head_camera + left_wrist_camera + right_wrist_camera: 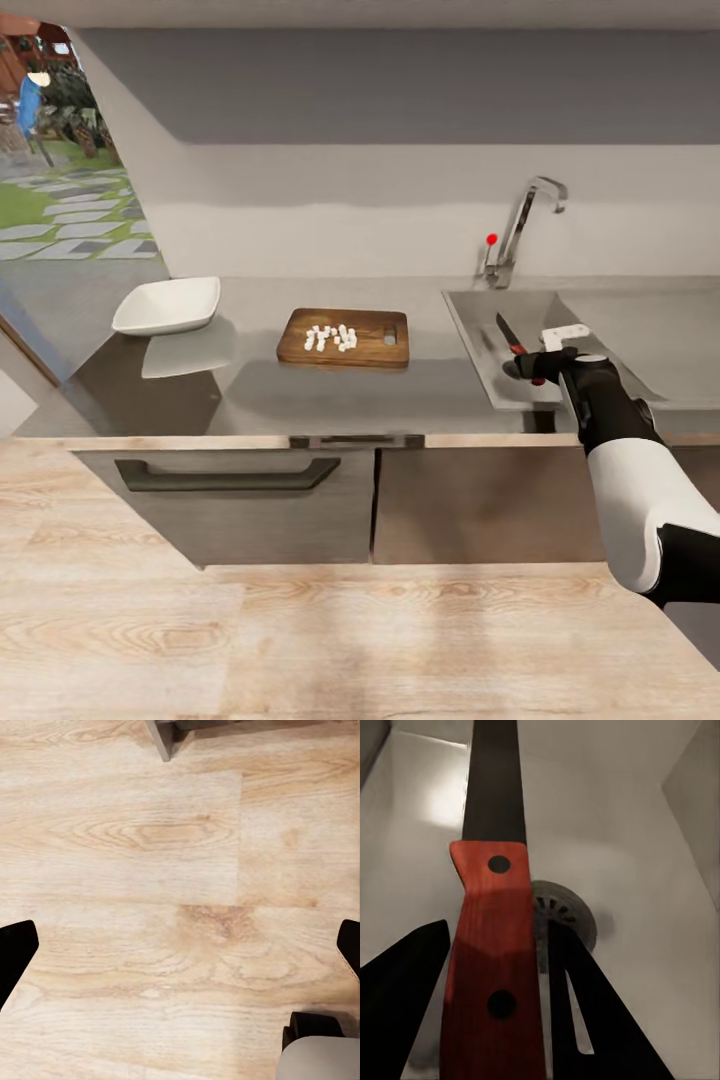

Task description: In the kitchen, take the Vidalia onion out of the sink, dice it on the chopping board with the paring knife, put the diced onion into the bowl on the countertop, then place both the paring knife and the chopping board into the sink.

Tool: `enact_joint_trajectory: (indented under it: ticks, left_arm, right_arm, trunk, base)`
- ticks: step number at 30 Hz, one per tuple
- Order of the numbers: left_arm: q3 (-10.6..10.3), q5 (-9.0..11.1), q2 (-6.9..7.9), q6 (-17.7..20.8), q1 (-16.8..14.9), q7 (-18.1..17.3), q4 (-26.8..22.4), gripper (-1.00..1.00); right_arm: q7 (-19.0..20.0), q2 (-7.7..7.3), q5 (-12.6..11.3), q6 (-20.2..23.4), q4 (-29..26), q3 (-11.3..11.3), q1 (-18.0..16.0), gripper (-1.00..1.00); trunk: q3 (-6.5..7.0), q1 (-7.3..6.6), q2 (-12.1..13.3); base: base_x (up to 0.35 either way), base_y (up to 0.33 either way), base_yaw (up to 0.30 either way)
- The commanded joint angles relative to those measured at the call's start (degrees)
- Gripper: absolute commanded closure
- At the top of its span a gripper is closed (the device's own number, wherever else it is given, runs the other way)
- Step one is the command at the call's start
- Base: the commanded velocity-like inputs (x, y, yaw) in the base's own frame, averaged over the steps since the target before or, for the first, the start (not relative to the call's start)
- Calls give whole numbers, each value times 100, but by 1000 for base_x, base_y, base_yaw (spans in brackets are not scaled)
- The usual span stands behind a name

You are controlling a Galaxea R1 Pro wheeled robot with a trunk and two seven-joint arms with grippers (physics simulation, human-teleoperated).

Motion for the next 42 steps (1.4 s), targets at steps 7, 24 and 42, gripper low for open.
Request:
enact_joint_trajectory:
  ticks: [7,24,42]
  left_arm:
    - [-22,23,0,-25,-7,-1,14,-100]
    - [-22,23,0,-25,-7,-1,13,-100]
    - [-22,23,0,-34,-7,-2,19,-100]
  right_arm:
    - [40,17,51,-122,114,-28,-3,100]
    - [30,16,51,-562,766,-34,-3,100]
    - [14,-5,57,-955,1140,-800,-3,-100]
  trunk:
    - [-4,2,-2]
    - [-4,2,-2]
    - [-4,2,-2]
  base:
    - [49,-7,0]
    - [46,0,0]
    - [0,0,0]
